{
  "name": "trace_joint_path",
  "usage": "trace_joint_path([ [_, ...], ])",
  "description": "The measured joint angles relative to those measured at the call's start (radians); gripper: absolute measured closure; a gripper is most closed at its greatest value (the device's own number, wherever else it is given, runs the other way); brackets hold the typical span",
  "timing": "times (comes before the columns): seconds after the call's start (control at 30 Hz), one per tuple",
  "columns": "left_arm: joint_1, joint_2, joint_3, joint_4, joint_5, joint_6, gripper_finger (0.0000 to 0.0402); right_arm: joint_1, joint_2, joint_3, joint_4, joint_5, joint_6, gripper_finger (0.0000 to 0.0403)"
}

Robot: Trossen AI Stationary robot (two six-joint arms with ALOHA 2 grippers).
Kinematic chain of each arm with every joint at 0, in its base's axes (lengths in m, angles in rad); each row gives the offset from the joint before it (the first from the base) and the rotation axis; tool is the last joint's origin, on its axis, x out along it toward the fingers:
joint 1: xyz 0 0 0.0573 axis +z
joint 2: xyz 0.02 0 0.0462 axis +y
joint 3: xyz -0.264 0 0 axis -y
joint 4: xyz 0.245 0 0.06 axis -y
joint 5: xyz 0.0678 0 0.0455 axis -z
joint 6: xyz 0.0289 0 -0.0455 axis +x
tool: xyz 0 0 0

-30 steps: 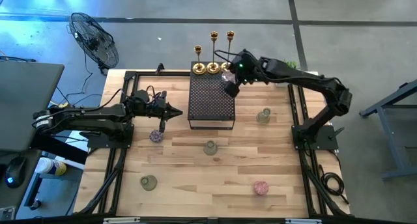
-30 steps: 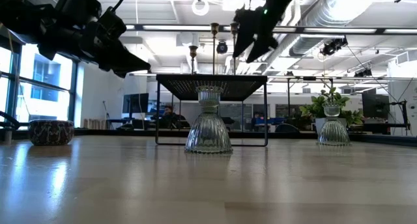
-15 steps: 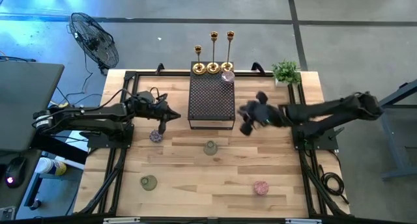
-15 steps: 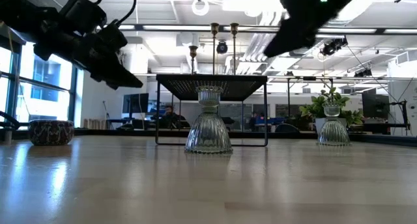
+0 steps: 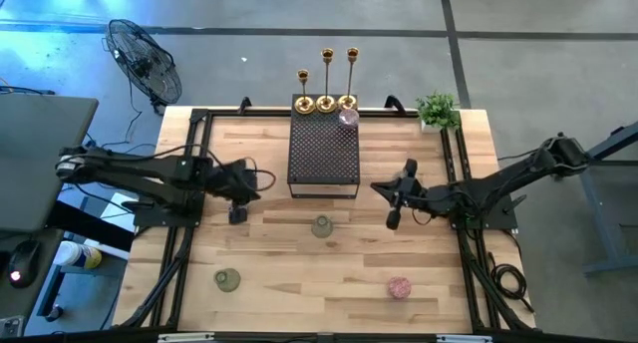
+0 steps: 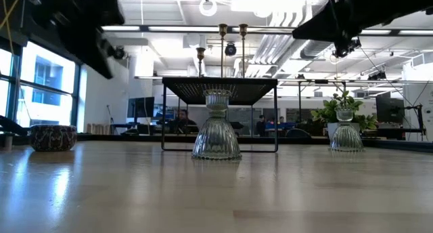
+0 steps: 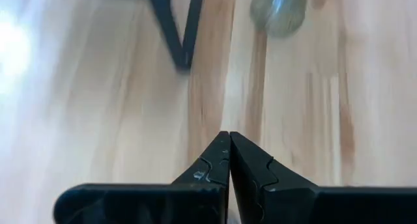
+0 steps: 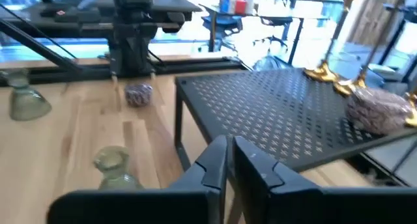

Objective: Pick & Place candle stick holders
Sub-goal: Put the red black scented candle on the shelf

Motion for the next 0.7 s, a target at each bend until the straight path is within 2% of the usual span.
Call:
trace_joint_path([
  [0.13,-0.092,0.000,0.057,-0.194,-0.072,-0.267,0.0382,0.017,0.000,0.000,0.020,-0.001,-0.014,0.0397],
  [0.27,-0.140,0.000,0.061,-0.311,-0.078,-0.463,0.0342,0.022,0.000,0.000,0.031,-0.001,-0.042,0.0392],
  [0.37,-0.145,0.009,0.061,-0.350,-0.076,-0.557,0.0291,0.022,0.000,0.000,0.031,-0.001,-0.046,0.0398],
  [0.57,-0.145,0.051,0.061,-0.370,-0.073,-0.670,0.0158,0.021,0.000,0.000,0.031,-0.001,-0.048,0.0399],
  [0.7,-0.144,0.113,0.061,-0.372,-0.046,-0.667,0.0084,0.021,0.000,0.000,0.032,-0.002,-0.047,0.0402],
])
